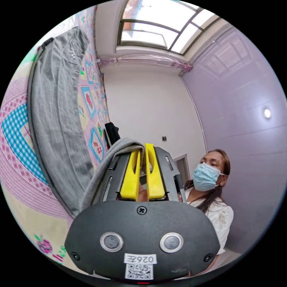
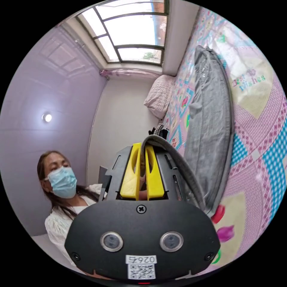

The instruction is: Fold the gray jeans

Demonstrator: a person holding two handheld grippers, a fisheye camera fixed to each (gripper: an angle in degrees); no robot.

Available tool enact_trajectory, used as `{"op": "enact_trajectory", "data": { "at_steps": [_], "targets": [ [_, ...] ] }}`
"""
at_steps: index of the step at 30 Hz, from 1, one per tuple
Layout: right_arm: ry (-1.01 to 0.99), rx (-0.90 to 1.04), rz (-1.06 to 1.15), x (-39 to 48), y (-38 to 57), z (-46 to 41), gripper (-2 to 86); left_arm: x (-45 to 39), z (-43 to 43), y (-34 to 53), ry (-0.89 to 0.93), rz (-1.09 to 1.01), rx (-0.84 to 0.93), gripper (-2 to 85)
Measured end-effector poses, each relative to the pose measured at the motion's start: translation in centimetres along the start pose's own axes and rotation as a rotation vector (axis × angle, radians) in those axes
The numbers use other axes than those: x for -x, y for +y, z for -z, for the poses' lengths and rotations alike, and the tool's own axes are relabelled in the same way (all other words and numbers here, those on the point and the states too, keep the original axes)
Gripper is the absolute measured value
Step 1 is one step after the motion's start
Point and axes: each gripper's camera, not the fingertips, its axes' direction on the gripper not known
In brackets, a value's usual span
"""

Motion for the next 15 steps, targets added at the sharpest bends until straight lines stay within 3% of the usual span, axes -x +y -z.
{"op": "enact_trajectory", "data": {
  "at_steps": [8,11,15],
  "targets": [
    [0.11,-0.101,-0.275,-11.7,-7.5,-4.7,-0.5,7.5,1.4,-7.0,-0.016,0.212,-0.13,2.2],
    [0.174,-0.082,-0.319,-13.8,-8.6,-6.6,3.4,9.3,1.7,-7.7,-0.011,0.293,-0.168,6.2],
    [0.192,-0.084,-0.331,-14.8,-8.7,-8.7,8.8,9.7,1.7,-8.1,0.123,0.292,-0.2,13.9]
  ]
}}
